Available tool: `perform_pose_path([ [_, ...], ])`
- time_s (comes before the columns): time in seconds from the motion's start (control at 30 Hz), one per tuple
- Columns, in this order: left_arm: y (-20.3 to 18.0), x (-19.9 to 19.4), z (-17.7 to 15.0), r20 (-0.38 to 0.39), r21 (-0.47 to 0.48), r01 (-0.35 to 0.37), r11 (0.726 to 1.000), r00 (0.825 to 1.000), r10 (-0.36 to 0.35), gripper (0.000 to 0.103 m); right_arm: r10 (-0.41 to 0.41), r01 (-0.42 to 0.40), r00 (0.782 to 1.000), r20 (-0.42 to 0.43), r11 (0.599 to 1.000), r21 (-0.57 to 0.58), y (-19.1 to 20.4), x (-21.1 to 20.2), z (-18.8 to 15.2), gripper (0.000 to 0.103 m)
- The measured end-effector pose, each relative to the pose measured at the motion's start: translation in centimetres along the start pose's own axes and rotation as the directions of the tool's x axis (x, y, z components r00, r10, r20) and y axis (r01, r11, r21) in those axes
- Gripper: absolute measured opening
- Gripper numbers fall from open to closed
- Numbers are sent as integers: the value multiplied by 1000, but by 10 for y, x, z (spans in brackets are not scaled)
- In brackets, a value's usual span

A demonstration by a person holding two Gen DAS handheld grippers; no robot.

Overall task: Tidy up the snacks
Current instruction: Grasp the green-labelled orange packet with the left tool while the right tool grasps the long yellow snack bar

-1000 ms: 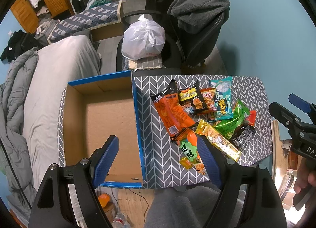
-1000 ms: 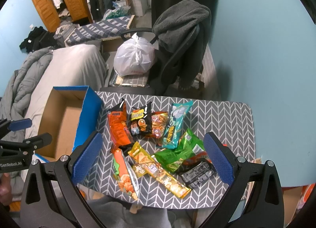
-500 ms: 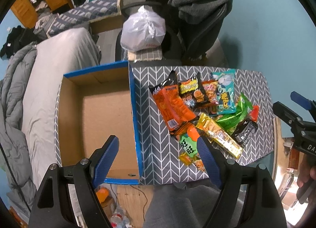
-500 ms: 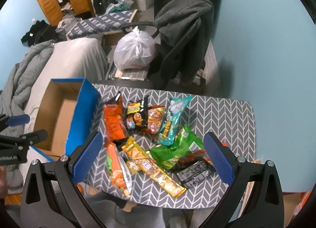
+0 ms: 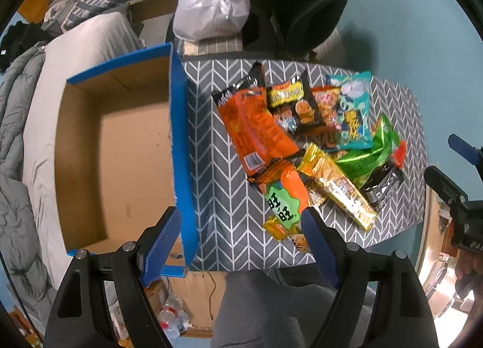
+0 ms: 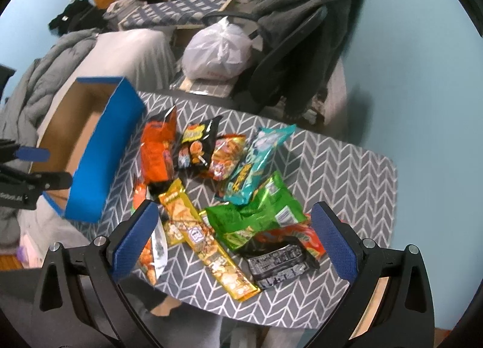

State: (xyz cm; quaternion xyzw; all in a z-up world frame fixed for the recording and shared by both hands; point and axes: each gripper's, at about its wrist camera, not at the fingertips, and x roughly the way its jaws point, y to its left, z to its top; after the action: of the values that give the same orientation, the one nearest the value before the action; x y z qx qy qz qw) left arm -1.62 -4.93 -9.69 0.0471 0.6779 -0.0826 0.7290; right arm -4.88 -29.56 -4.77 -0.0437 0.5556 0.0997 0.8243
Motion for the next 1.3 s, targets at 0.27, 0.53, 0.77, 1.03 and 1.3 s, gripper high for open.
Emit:
perform_pose_path([
  [0.27, -26, 30, -5, -47, 70, -11, 998, 999, 15, 82, 82, -84, 995, -52, 995, -45, 3, 31, -21, 101],
  [0.53, -42, 63, -6, -111, 88, -2, 996, 994, 12, 82, 141, -152, 982, -127, 985, -84, 2, 74, -44, 96],
  [0.77, -44, 92, -9, -183, 11, 44, 999, 982, -42, 82, 160, -185, 968, -194, 975, -121, 9, 111, -60, 96],
  [1.03, -47, 113, -8, -210, -46, 69, 997, 975, -77, 82, 161, -197, 961, -223, 969, -147, 11, 142, -73, 93],
  [1.3, -59, 135, -3, -224, -65, 108, 992, 967, -120, 82, 161, -198, 960, -229, 969, -148, 6, 157, -83, 84],
])
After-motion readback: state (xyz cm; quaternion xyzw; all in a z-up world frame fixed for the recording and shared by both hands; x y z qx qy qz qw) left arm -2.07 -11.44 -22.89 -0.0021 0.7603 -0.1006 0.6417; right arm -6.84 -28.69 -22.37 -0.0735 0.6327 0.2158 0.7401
